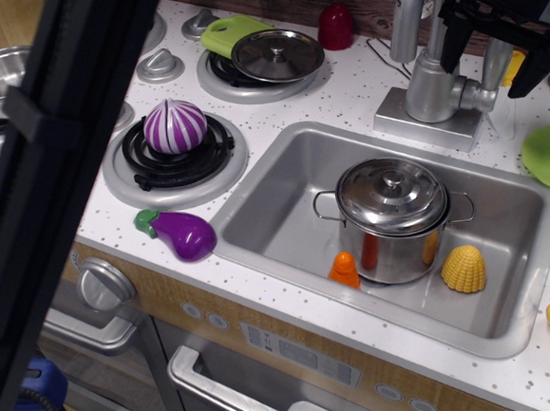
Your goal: Turn lever vertical to front
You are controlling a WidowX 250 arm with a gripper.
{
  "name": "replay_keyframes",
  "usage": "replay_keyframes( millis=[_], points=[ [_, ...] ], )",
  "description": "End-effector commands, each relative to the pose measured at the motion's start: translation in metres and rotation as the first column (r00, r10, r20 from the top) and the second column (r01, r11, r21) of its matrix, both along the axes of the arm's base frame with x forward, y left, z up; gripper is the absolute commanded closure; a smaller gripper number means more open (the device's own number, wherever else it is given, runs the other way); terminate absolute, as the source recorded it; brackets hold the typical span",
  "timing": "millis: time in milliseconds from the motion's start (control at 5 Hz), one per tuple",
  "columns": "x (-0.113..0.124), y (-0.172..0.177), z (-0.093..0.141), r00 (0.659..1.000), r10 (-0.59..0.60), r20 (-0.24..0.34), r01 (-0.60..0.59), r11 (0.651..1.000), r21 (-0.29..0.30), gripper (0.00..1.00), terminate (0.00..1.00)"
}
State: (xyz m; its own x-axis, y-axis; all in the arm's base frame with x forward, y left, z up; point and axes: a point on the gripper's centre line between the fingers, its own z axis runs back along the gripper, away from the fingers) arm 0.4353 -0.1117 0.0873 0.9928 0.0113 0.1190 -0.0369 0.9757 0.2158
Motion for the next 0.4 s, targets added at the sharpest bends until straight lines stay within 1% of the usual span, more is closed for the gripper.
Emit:
replay_keyframes(
  millis=[0,200],
  points=[
    [0.0,0.0,0.0,1.0,0.0,0.0,0.0,1.0,0.0,0.0,0.0],
    [0.0077,-0.002,-0.0001,0.994,-0.047,0.102,0.046,0.999,0.011,0.0,0.0]
  ],
)
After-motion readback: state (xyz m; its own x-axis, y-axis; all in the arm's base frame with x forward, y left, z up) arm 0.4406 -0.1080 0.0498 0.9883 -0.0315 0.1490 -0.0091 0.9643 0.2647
